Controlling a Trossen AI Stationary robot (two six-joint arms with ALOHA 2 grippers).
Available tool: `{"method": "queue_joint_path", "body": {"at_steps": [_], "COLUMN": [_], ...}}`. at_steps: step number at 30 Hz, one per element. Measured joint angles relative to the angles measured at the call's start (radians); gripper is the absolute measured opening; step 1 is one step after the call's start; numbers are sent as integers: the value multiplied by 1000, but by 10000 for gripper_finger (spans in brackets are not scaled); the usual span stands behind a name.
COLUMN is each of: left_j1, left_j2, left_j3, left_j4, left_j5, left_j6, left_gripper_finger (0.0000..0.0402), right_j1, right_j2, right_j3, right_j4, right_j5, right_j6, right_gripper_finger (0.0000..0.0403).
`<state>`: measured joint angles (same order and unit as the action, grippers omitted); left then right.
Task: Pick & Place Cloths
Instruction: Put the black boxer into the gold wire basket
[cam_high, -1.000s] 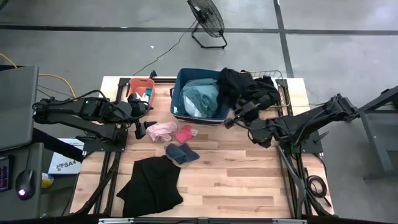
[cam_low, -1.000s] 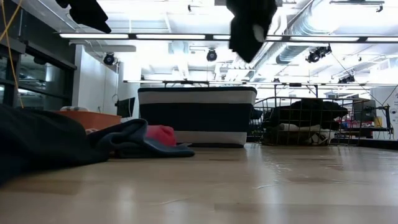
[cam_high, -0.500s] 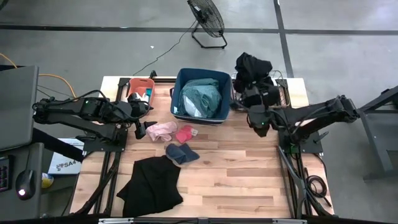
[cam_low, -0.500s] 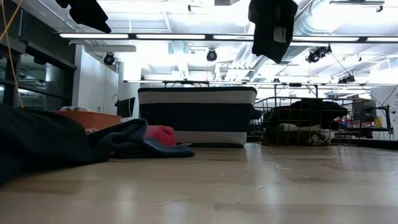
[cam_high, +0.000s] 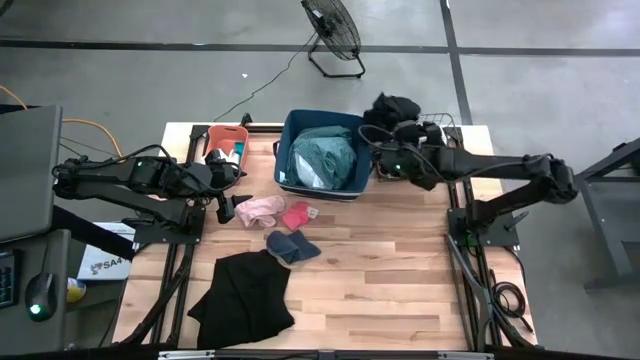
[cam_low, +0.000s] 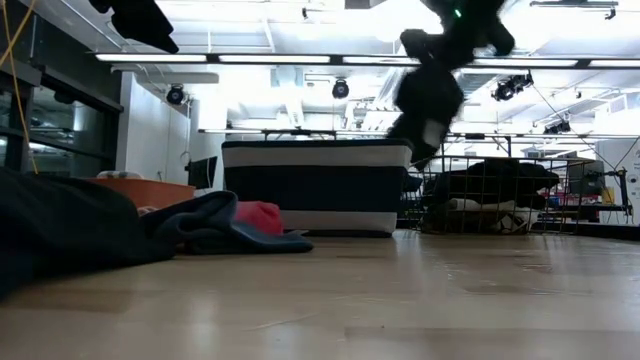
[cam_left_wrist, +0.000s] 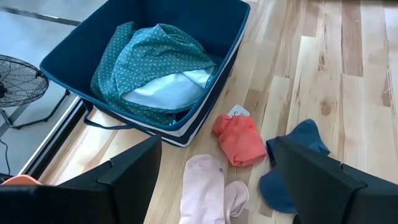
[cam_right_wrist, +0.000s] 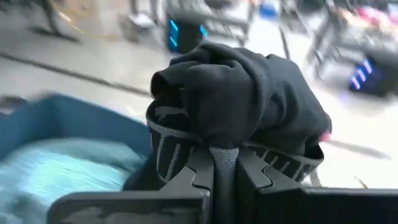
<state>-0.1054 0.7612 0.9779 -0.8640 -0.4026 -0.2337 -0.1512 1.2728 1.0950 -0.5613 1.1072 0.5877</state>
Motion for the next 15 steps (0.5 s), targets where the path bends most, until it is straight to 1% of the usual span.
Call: {"method": "queue_joint_path", "body": {"at_steps": [4, 7, 10, 15], "left_j1": [0, 0, 0, 0], "left_j2": [0, 0, 0, 0], "left_j3": [0, 0, 0, 0], "left_j4": [-4, -4, -1, 1], "left_j5": [1, 1, 1, 2], "left_j6": [0, 0, 0, -1], "left_gripper_finger": [306, 306, 306, 306], "right_j1": [-65, -104, -135, -197], "right_j2": [-6, -11, -8, -7], "right_j3": [0, 0, 0, 0], "right_j4": [-314, -500, -598, -631], "right_j5": [-58, -132, -217, -360], "right_j6": [264, 405, 452, 434], "right_gripper_finger": [16, 16, 16, 16]}}
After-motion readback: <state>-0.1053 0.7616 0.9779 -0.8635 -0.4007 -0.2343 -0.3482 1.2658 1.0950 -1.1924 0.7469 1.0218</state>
